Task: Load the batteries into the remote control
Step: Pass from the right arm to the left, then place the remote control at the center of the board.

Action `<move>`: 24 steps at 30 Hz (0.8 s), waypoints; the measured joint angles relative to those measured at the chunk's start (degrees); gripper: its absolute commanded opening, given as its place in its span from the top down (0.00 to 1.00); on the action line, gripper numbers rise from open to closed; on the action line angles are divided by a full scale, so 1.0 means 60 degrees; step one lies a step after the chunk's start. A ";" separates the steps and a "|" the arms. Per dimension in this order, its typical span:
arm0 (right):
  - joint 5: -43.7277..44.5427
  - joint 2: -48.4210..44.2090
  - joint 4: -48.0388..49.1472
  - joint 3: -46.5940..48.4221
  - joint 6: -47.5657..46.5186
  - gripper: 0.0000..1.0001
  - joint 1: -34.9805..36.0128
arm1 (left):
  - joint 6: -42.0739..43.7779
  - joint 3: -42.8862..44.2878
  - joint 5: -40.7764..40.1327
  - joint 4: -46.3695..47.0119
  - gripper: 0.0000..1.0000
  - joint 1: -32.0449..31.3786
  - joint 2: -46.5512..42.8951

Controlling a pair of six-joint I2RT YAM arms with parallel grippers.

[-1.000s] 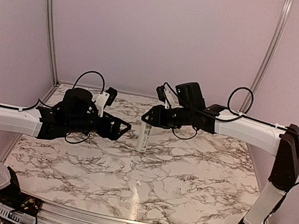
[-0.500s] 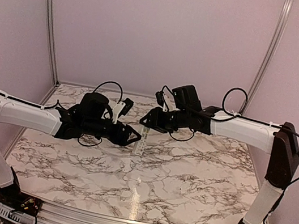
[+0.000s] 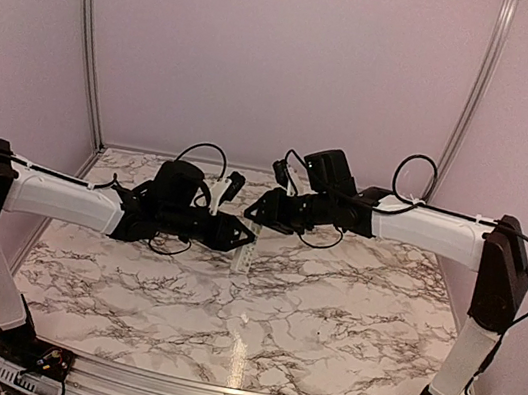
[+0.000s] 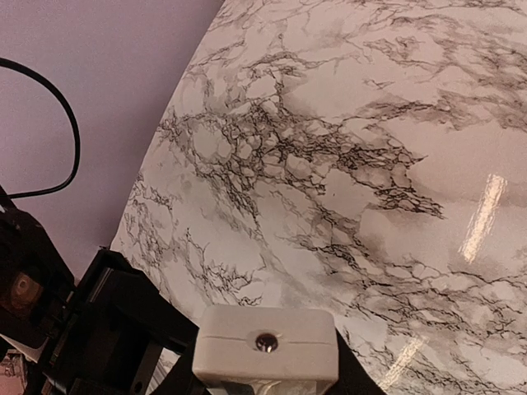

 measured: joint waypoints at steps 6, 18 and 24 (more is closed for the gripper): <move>-0.0095 0.0000 0.0055 -0.0004 0.0004 0.68 -0.0004 | -0.0259 0.0076 0.0004 -0.0047 0.84 0.0062 0.0055; -0.1253 -0.0546 0.1086 -0.1078 -0.0004 0.47 -0.0539 | -0.1246 -0.0685 0.1672 0.1362 0.88 0.0732 0.0055; -0.1501 -0.0907 0.1308 -0.1526 -0.0310 0.47 -0.1093 | -0.1963 -0.1089 0.2109 0.1880 0.86 0.1151 0.0109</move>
